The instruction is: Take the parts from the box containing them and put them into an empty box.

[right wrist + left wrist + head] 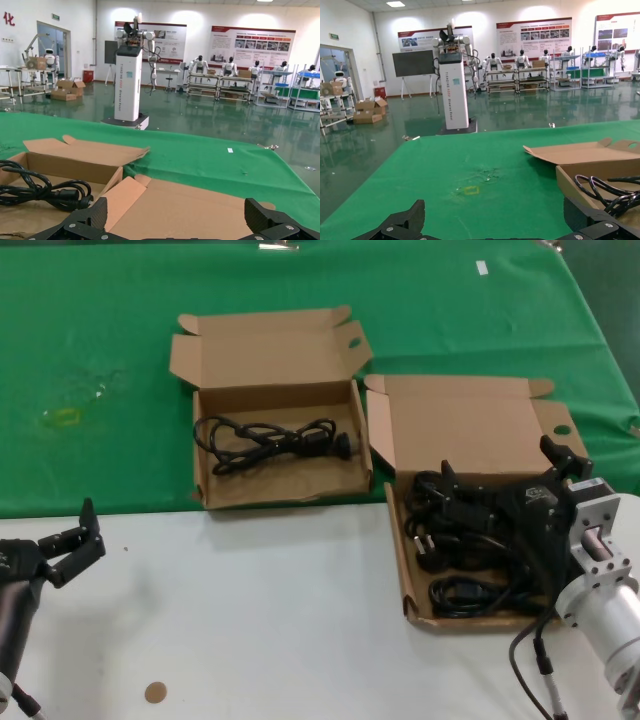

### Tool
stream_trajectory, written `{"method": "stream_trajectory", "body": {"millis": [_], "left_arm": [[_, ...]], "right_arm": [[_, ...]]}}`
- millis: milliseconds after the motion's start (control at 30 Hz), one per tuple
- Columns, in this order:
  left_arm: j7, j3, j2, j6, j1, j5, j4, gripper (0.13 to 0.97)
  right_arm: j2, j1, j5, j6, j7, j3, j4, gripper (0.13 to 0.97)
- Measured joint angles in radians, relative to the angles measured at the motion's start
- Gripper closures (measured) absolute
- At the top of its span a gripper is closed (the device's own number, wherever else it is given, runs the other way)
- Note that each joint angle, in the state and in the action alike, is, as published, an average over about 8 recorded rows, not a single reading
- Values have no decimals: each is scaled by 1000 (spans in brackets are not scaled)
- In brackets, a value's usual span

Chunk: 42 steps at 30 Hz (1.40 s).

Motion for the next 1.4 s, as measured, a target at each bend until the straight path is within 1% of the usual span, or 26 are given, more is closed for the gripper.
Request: {"method": "stream_trajectory", "body": {"millis": [1400], "left_arm": [[0, 0, 0, 0, 0, 0, 0, 132]], "right_arm": [[0, 0, 0, 0, 0, 0, 0, 129]]}}
